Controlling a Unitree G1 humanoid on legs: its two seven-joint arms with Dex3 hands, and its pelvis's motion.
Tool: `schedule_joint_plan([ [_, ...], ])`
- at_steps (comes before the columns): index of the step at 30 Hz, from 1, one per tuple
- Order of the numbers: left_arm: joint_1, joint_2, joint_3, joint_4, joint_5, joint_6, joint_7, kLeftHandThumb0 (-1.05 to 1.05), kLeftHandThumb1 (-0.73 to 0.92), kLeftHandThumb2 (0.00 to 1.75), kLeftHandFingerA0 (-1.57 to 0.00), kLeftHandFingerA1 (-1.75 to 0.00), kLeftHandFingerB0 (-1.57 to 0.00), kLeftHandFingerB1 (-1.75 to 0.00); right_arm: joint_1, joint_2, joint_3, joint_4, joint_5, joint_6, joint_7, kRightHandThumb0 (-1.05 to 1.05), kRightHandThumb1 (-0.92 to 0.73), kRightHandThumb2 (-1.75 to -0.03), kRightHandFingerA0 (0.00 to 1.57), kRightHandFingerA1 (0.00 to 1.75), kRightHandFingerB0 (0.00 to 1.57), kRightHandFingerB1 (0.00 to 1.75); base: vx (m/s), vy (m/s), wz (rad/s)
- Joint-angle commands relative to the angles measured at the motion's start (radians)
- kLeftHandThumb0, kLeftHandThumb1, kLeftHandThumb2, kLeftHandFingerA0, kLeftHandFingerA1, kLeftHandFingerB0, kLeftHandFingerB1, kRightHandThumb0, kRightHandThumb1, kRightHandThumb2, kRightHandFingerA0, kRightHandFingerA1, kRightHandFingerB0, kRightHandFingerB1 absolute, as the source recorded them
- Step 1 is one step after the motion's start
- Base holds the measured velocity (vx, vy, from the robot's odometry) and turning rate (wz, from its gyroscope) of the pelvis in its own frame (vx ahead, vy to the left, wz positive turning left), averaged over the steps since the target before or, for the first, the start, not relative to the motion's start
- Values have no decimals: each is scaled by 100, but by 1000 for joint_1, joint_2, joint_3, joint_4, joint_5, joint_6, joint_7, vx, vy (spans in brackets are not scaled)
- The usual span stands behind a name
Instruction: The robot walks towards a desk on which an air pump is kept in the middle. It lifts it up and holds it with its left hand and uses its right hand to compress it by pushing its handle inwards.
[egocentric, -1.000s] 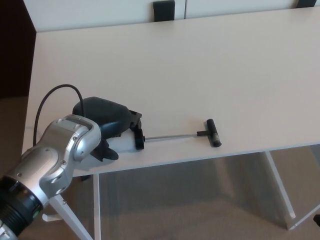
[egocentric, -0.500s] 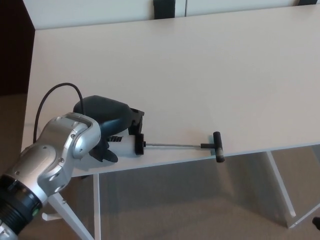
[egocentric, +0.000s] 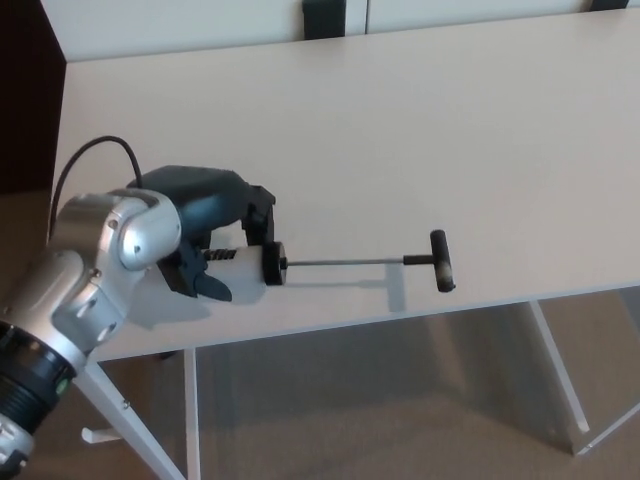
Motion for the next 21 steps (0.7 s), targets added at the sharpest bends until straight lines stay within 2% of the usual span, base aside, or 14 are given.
schedule_joint_plan([
  [1, -81, 11, 139, 91, -259, 30, -266, -9, 66, 86, -94, -147, -86, -125, 280, 40, 41, -502, 246, -204, 167, -36, -61, -59, 72, 45, 62, 42, 0, 0, 0],
  [2, -68, 24, 128, 65, -221, -3, -216, -9, 69, 87, -95, -149, -84, -124, 273, 36, 14, -545, 227, -295, 177, -39, -63, -61, 73, 45, 60, 42, 0, 0, 0],
  [3, -66, 25, 127, 60, -213, -8, -207, -9, 69, 87, -95, -149, -84, -124, 272, 35, 7, -556, 223, -316, 180, -39, -63, -61, 73, 45, 60, 42, 0, 0, 0],
  [9, -65, 25, 128, 48, -202, 3, -207, -9, 70, 87, -95, -147, -84, -122, 276, 42, -9, -591, 210, -334, 172, -40, -62, -61, 74, 45, 60, 42, 0, 0, 0],
  [10, -80, 35, 119, 26, -181, -2, -213, -5, 73, 83, -93, -155, -81, -127, 153, 54, -40, -682, 159, -349, 70, -57, -79, -64, 31, 30, 32, 31, 0, 0, 0],
  [11, -85, 38, 117, 20, -174, -3, -215, -5, 73, 83, -93, -155, -81, -127, 118, 58, -50, -710, 144, -353, 42, -57, -79, -64, 31, 30, 32, 31, 0, 0, 0],
  [12, -88, 38, 116, 13, -171, -4, -218, -5, 75, 82, -91, -152, -80, -127, 39, 49, -57, -723, 100, -323, -5, -35, -53, -107, 0, 49, 0, 46, 0, 0, 0],
  [16, -89, 36, 116, 2, -172, 3, -224, -5, 76, 82, -92, -151, -80, -127, -83, 23, -64, -725, 31, -248, -60, -35, -52, -107, 0, 50, 0, 47, 0, 0, 0],
  [17, -93, 36, 114, -1, -169, 6, -228, -5, 75, 81, -89, -152, -78, -128, -149, 5, -60, -715, -3, -202, -81, -83, -69, -102, 0, 30, 13, 29, 0, 0, 0],
  [18, -96, 35, 112, -3, -167, 8, -231, -5, 75, 81, -89, -152, -78, -128, -196, -7, -57, -707, -29, -168, -95, -83, -69, -102, 0, 30, 13, 29, 0, 0, 0],
  [19, -100, 35, 111, -5, -167, -3, -231, -4, 74, 80, -89, -152, -79, -129, -361, -42, -22, -640, -86, -56, -133, -89, -74, -104, 7, 16, 8, 22, 0, 0, 0],
  [20, -101, 35, 111, -6, -168, -6, -231, -4, 74, 80, -89, -152, -79, -129, -398, -49, -13, -624, -96, -32, -139, -89, -74, -104, 7, 16, 8, 22, 0, 0, 0],
  [21, -103, 35, 110, -6, -168, -8, -235, -6, 75, 81, -91, -151, -79, -130, -450, -58, 1, -592, -126, 1, -149, -91, -77, -111, 0, 8, 0, 14, 0, 0, 0],
])
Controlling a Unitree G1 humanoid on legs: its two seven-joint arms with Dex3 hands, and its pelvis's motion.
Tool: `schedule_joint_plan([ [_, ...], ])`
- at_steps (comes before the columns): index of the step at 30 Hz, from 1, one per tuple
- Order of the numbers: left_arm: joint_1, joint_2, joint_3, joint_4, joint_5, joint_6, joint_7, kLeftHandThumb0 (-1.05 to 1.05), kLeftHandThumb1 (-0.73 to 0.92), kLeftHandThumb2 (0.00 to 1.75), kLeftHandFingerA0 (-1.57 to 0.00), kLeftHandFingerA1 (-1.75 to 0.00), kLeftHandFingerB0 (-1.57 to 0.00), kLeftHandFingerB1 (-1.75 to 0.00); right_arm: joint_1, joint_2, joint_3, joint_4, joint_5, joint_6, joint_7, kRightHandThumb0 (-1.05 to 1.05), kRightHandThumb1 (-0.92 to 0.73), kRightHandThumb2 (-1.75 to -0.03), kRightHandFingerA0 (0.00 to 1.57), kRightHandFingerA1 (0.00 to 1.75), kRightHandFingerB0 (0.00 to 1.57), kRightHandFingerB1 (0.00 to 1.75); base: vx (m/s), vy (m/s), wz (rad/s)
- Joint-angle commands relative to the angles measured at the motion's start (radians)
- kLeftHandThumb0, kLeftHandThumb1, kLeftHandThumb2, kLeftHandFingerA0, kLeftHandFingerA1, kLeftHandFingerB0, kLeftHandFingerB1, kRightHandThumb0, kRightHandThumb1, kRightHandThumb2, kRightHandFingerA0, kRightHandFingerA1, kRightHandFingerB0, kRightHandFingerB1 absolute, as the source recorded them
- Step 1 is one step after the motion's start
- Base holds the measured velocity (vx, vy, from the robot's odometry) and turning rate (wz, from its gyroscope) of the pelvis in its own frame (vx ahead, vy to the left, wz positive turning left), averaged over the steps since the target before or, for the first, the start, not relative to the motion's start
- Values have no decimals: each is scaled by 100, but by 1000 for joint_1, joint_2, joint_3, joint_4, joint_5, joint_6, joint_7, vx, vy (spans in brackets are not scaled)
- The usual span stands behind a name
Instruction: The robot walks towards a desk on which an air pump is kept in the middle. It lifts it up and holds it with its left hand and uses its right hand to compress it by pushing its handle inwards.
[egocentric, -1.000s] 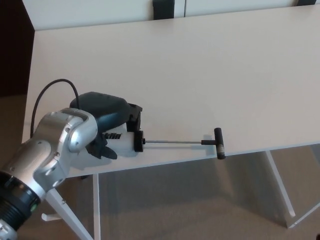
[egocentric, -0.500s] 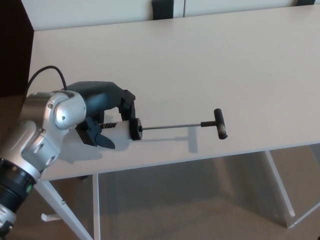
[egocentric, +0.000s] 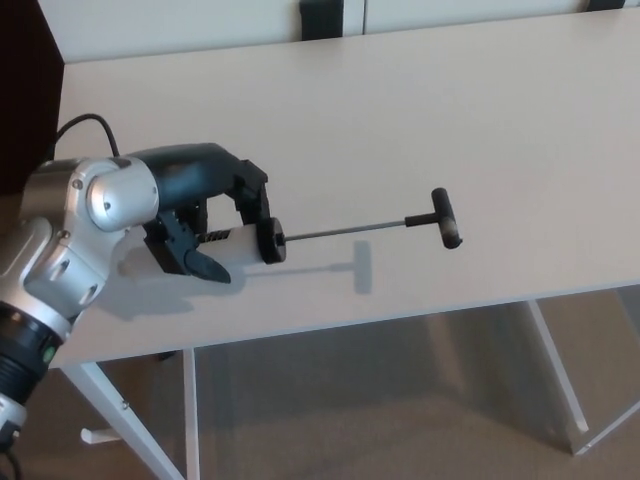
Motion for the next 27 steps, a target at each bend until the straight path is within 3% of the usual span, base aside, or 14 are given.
schedule_joint_plan([
  [1, -51, 30, 23, -24, -60, -8, -109, -6, 75, 81, -91, -151, -79, -130, -439, -86, 30, 33, -187, 148, -171, -91, -77, -111, 0, 8, 0, 14, 0, 0, 0],
  [2, -55, 31, 21, -23, -60, -19, -111, -4, 72, 85, -96, -148, -82, -128, -508, -93, 50, 99, -217, 167, -173, -88, -75, -113, 0, 11, 0, 15, 0, 0, 0],
  [11, -48, 46, 29, -35, -69, -46, -114, -6, 71, 83, -92, -148, -81, -128, -719, -89, 126, 362, -271, 207, -173, -93, -79, -116, 0, 7, 0, 10, 0, 0, 0],
  [14, -54, 45, 25, -36, -61, -44, -109, -8, 73, 79, -88, -149, -77, -131, -790, -94, 152, 475, -302, 196, -171, -81, -75, -113, 0, 17, 0, 18, 0, 0, 0],
  [20, -72, 39, 19, -37, -55, -33, -118, -10, 73, 73, -91, -143, -73, -134, -854, -87, 192, 598, -369, 215, -218, -75, -73, -110, 0, 24, 4, 23, 0, 0, 0],
  [21, -73, 39, 20, -35, -56, -34, -116, -10, 72, 72, -92, -139, -74, -134, -867, -87, 198, 626, -370, 212, -219, -76, -73, -102, 3, 20, 0, 20, 0, 0, 0],
  [27, -67, 34, 25, -31, -62, -31, -113, -12, 75, 78, -93, -128, -75, -128, -892, -75, 225, 746, -369, 207, -232, -77, -77, -112, 0, 23, 4, 22, 0, 0, 0],
])
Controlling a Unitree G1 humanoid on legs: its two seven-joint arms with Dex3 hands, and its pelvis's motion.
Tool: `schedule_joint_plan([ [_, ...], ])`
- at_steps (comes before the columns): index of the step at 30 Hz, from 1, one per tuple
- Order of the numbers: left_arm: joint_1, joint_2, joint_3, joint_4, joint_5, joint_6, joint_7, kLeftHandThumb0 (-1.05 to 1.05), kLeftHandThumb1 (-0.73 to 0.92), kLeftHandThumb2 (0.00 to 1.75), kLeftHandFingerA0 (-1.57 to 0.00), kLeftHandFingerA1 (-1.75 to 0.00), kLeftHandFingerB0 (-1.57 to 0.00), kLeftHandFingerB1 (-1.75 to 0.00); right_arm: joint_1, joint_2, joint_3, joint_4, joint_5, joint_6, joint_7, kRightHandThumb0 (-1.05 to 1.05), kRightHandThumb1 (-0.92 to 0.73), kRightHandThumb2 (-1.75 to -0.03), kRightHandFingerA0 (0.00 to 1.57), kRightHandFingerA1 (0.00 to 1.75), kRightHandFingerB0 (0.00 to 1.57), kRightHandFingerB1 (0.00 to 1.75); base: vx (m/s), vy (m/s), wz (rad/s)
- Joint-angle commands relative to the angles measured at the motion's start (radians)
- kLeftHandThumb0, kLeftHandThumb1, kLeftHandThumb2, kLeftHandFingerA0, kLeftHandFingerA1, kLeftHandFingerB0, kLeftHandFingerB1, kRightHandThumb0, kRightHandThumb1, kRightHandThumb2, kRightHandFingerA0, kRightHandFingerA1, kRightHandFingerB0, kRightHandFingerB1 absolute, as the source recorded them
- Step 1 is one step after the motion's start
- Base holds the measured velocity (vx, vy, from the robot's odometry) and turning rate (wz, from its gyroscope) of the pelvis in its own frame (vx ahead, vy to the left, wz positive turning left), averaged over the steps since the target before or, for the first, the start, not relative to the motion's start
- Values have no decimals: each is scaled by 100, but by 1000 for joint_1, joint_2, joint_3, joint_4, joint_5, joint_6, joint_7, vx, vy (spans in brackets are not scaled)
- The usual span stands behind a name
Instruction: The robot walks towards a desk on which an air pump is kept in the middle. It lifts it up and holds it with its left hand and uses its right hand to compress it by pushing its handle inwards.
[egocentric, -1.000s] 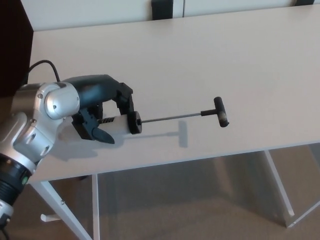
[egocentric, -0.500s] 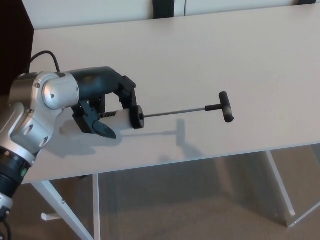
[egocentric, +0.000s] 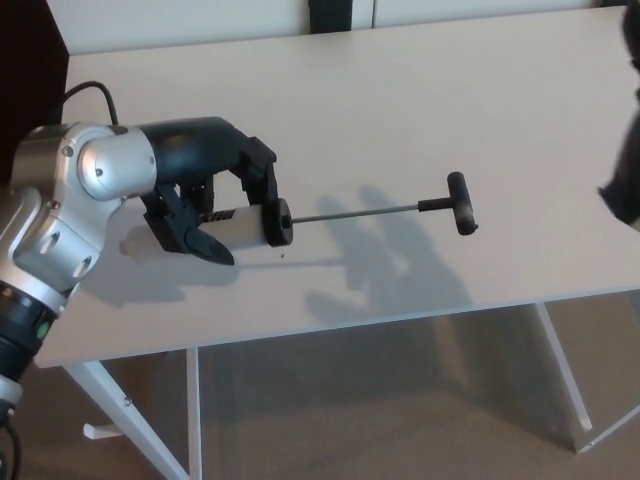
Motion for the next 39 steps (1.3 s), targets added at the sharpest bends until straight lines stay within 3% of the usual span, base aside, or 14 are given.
schedule_joint_plan([
  [1, -14, 18, 13, -7, -29, -27, -34, -12, 75, 78, -93, -128, -75, -128, -33, -5, 30, 136, -92, 59, -77, -77, -77, -112, 0, 23, 4, 22, 0, 0, 0],
  [5, -11, 14, 9, -23, -21, -13, -39, -12, 77, 78, -90, -131, -74, -129, -27, -2, 43, 213, -91, 54, -81, -82, -82, -114, 0, 19, 1, 18, 0, 0, 0],
  [6, -7, 15, 8, -28, -21, -14, -41, -9, 76, 80, -92, -143, -77, -128, -20, -1, 45, 234, -90, 53, -82, -77, -80, -113, 0, 21, 3, 21, 0, 0, 0],
  [8, -1, 18, 8, -34, -20, -15, -45, -7, 75, 78, -91, -144, -77, -129, -12, -2, 48, 268, -91, 43, -88, -78, -81, -114, 0, 21, 1, 20, 0, 0, 0],
  [12, 3, 21, 8, -39, -14, -3, -46, -7, 76, 80, -93, -146, -79, -125, -12, -4, 48, 289, -89, 31, -92, -88, -85, -114, 4, 16, 4, 13, 0, 0, 0],
  [13, 5, 23, 9, -37, -10, -1, -42, -9, 77, 78, -93, -134, -78, -120, -14, -4, 46, 293, -82, 28, -89, -92, -84, -115, 5, 14, 5, 11, 0, 0, 0],
  [15, 7, 26, 11, -35, -6, 0, -38, -9, 77, 78, -93, -134, -78, -120, -16, -3, 43, 296, -73, 23, -86, -92, -84, -115, 5, 14, 5, 11, 0, 0, 0],
  [22, 8, 17, 10, -42, -9, 6, -39, -11, 78, 77, -90, -137, -75, -126, -11, 6, 48, 262, -62, 40, -87, -95, -82, -115, 8, 14, 8, 14, 0, 0, 0],
  [23, 8, 14, 8, -43, -8, 4, -38, -8, 78, 78, -90, -119, -73, -127, -7, 13, 46, 250, -44, 43, -77, -95, -82, -115, 6, 12, 6, 11, 0, 0, 0],
  [25, 8, 12, 6, -44, -7, 0, -37, -8, 78, 78, -90, -119, -73, -127, -2, 20, 44, 236, -23, 49, -65, -95, -82, -115, 6, 12, 6, 11, 0, 0, 0],
  [26, 8, 6, 0, -39, -4, -3, -34, -10, 78, 77, -94, -125, -77, -127, 9, 33, 44, 210, 5, 48, -50, -91, -80, -113, 1, 13, 2, 13, 0, 0, 0],
  [29, 7, 4, -2, -39, -3, -3, -37, -9, 78, 78, -95, -120, -76, -126, 16, 45, 43, 177, 37, 60, -32, -86, -79, -113, 0, 15, 0, 15, 0, 0, 0],
  [33, 2, 7, -15, -37, 12, -7, -39, -13, 73, 76, -96, -133, -75, -126, 29, 60, 46, 110, 64, 93, -26, -87, -84, -114, 7, 18, 7, 17, 0, 0, 0],
  [39, -8, -2, -23, -28, 15, 1, -43, -11, 74, 77, -93, -136, -75, -127, 45, 74, 64, 43, 57, 117, -35, -83, -81, -113, 6, 22, 5, 19, 0, 0, 0],
])
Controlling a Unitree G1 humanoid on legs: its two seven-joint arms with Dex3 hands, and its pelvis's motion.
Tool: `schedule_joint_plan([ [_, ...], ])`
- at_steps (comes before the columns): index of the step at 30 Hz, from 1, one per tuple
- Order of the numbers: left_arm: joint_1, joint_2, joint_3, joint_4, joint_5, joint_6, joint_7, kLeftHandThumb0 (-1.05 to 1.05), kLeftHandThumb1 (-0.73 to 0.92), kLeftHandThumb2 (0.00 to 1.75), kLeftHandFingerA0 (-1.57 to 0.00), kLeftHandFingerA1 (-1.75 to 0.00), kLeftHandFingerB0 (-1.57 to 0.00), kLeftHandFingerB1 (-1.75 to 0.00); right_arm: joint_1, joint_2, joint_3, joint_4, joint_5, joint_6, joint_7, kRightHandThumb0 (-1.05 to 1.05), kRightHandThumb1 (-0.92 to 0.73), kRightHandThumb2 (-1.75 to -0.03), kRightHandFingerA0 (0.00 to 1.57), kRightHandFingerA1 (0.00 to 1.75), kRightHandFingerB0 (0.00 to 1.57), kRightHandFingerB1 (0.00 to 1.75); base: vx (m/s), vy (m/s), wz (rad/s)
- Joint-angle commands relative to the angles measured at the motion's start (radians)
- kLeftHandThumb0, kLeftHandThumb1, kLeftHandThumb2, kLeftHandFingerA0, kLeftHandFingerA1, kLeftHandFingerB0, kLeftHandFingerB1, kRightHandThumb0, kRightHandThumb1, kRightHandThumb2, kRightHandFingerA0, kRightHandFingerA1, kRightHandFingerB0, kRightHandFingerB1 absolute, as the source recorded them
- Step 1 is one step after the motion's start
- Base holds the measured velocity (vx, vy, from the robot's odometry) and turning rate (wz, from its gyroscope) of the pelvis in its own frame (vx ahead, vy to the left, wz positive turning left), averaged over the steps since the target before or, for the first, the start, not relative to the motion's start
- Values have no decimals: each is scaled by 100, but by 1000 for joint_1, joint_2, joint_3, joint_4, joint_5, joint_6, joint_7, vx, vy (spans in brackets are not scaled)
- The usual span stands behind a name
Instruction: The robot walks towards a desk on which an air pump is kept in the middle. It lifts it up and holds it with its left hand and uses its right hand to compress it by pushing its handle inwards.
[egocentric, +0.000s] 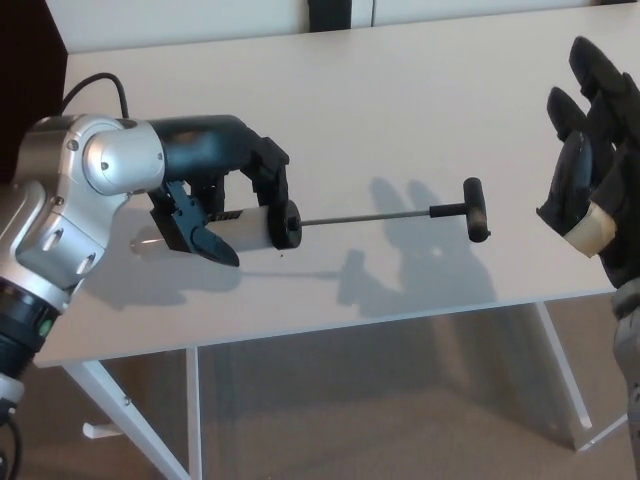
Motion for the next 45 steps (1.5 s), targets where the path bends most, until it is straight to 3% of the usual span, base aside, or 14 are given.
schedule_joint_plan([
  [1, -10, -3, -18, 8, 11, 5, -12, -11, 73, 77, -93, -135, -76, -124, 32, 11, 14, -57, 26, 45, 2, -84, -80, -112, 7, 23, 6, 20, 0, 0, 0],
  [6, -21, -10, -31, 7, 12, -5, -20, -9, 74, 78, -95, -124, -77, -123, 34, 19, 22, -44, 17, 36, -5, -85, -77, -111, 7, 24, 7, 22, 0, 0, 0],
  [9, -25, -19, -27, 11, -10, -16, -22, -11, 71, 82, -96, -130, -81, -123, 37, 22, 33, -25, 8, 20, -4, -84, -78, -112, 6, 22, 6, 21, 0, 0, 0],
  [27, -60, -43, -41, 12, 19, 34, -37, -9, 73, 80, -93, -119, -77, -122, 47, 37, 78, 2, -21, 9, -14, -82, -80, -113, 6, 24, 6, 22, 0, 0, 0],
  [32, -67, -51, -48, 8, 29, 37, -30, -10, 79, 77, -93, -120, -76, -116, 54, 54, 97, -14, -22, 16, -14, -85, -84, -114, 7, 20, 7, 18, 0, 0, 0],
  [42, -81, -100, -52, 0, 24, 74, -20, -17, 77, 73, -89, -142, -74, -129, 37, 81, 115, 15, -51, -8, -50, -80, -83, -115, 5, 23, 5, 22, 0, 0, 0],
  [45, -89, -118, -63, 1, 30, 81, -21, -16, 75, 75, -94, -144, -75, -132, 31, 87, 116, 23, -52, -17, -54, -84, -84, -114, 6, 21, 6, 19, 0, 0, 0],
])
